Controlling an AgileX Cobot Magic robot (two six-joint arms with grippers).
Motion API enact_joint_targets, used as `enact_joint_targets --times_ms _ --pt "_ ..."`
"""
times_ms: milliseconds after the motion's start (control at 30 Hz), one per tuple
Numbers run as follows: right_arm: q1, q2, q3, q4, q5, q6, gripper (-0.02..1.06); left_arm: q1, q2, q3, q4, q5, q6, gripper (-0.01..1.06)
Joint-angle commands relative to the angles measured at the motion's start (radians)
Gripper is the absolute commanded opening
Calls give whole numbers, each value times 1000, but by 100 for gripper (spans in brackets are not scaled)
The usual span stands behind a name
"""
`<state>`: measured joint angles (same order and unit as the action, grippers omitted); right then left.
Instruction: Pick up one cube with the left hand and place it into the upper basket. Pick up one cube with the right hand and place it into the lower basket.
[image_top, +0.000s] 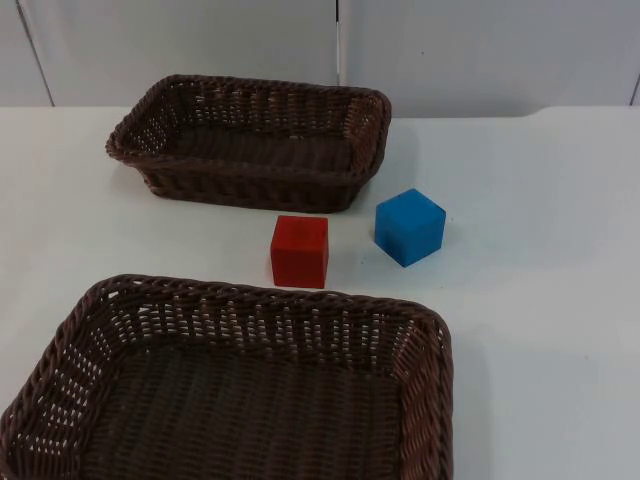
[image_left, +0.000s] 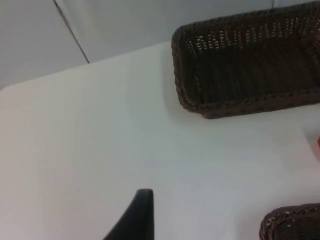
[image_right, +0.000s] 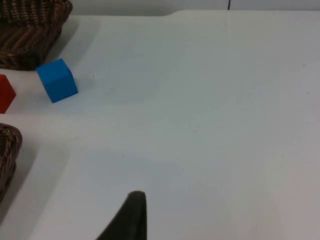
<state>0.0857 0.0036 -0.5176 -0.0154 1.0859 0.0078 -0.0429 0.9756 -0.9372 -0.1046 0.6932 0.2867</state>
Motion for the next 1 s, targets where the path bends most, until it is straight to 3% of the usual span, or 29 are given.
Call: enact_joint_targets --times_ms 0,200,367,700,967 --pt "-6 -4 2 1 -8 6 105 -6 2 -6 -20 -19 3 105" --pt "-6 -4 2 1 -8 6 105 -6 2 -6 -88 -19 58 105" --pt "-6 -4 2 1 -8 6 105 -41 3 -6 -248 -22 217 105" --pt "-6 -4 2 1 -8 6 105 -171 133 -6 -244 -103 261 105" --pt "-6 -4 2 1 -8 6 105 -179 260 -68 -259 -102 269 105"
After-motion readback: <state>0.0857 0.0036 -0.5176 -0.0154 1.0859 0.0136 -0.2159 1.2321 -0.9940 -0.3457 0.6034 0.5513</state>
